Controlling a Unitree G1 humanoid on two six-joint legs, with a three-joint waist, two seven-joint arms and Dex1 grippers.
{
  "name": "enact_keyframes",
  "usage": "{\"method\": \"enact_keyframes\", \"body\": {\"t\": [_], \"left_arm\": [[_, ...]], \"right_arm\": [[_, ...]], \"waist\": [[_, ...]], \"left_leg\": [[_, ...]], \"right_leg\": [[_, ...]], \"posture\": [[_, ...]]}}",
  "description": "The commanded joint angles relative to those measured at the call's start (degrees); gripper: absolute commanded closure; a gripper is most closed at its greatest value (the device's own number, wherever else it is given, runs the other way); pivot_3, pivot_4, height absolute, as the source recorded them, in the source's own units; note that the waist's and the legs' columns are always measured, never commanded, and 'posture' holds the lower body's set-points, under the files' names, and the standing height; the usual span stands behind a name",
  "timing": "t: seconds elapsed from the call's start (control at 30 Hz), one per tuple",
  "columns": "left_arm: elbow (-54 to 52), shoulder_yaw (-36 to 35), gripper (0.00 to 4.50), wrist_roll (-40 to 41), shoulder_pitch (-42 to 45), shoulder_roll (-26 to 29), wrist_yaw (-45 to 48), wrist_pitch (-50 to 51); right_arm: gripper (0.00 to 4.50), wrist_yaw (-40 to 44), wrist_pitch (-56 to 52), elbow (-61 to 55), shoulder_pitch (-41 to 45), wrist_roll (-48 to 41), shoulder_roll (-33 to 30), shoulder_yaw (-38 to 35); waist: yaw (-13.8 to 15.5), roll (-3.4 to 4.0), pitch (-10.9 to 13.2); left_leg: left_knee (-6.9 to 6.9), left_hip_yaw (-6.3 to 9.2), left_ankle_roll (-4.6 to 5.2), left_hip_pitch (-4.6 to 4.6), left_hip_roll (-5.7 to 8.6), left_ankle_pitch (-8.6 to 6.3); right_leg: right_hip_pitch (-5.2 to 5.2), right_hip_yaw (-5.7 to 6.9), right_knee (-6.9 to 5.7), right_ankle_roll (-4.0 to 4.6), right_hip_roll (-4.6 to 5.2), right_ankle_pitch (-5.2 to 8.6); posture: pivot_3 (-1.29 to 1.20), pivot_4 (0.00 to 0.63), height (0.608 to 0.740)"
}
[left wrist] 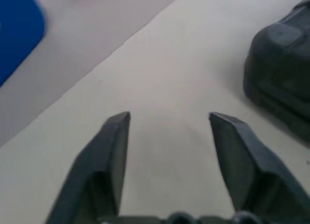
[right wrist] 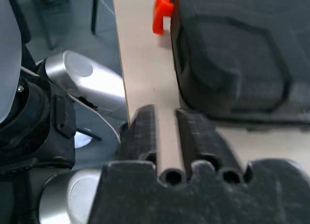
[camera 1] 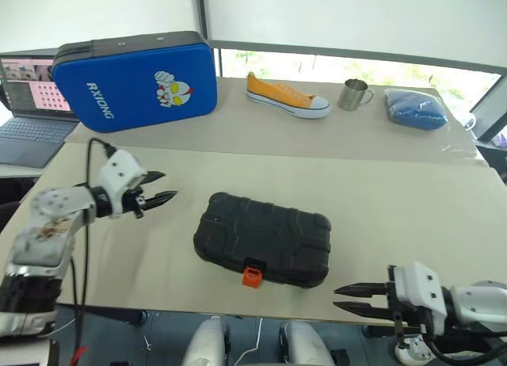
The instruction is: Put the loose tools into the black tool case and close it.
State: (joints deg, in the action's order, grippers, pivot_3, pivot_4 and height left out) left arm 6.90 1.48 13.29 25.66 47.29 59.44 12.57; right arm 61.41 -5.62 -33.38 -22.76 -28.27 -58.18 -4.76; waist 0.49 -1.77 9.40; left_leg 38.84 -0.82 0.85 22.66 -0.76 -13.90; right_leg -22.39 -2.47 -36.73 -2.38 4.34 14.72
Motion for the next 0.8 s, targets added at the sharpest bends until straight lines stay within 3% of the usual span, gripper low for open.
{"method": "enact_keyframes", "body": {"t": [0.03,0.13,0.3,0.43,0.67,0.8], "left_arm": [[8.2,4.3,3.44,-4.1,5.6,-2.3,3.4,-7.0],[13.2,6.6,4.46,-5.7,9.8,-5.8,4.9,-10.1],[16.3,10.0,4.46,-8.3,13.2,-10.0,6.0,-11.9],[13.0,11.5,4.46,-8.0,12.2,-10.0,10.2,-11.3],[-2.6,11.7,4.46,-3.9,4.2,-2.6,19.8,-3.6],[-7.5,10.3,4.46,-3.8,0.8,-0.7,18.7,-2.4]], "right_arm": [[4.50,1.3,0.2,0.5,3.1,3.1,1.3,3.9],[4.50,0.6,-0.7,2.2,7.3,5.2,3.5,7.3],[4.50,-2.0,-1.8,4.9,13.1,10.6,6.7,11.1],[4.50,-5.3,-4.0,7.3,16.4,12.1,8.8,9.5],[4.50,-9.4,-1.2,17.2,20.3,14.8,10.9,4.0],[4.50,-9.0,0.2,19.2,20.2,15.2,11.2,3.1]], "waist": [[-0.2,0.00,0.0],[-0.3,-0.03,0.0],[-0.1,-0.05,0.0],[-0.5,-0.05,0.0],[-0.7,-0.04,0.0],[-0.7,-0.02,0.0]], "left_leg": [[-0.01,0.03,0.02,0.11,-0.01,-0.01],[0.07,0.07,0.04,0.33,0.00,-0.02],[0.28,0.10,0.04,0.66,0.04,-0.02],[0.30,0.10,0.04,0.69,0.03,-0.02],[0.31,0.08,0.03,0.67,0.01,-0.01],[0.27,0.09,0.04,0.66,-0.04,-0.01]], "right_leg": [[-0.12,-0.01,-0.01,0.01,0.00,0.00],[-0.33,0.01,-0.11,0.01,-0.01,-0.01],[-0.64,0.02,-0.27,-0.03,0.02,-0.03],[-0.70,0.01,-0.32,-0.02,-0.01,-0.04],[-0.69,-0.03,-0.36,-0.03,0.07,-0.05],[-0.71,-0.03,-0.37,-0.02,0.04,-0.06]], "posture": [[0.00,0.150,0.739],[0.00,0.150,0.739],[0.00,0.150,0.739],[0.00,0.150,0.739],[0.00,0.150,0.739],[0.00,0.150,0.739]]}}
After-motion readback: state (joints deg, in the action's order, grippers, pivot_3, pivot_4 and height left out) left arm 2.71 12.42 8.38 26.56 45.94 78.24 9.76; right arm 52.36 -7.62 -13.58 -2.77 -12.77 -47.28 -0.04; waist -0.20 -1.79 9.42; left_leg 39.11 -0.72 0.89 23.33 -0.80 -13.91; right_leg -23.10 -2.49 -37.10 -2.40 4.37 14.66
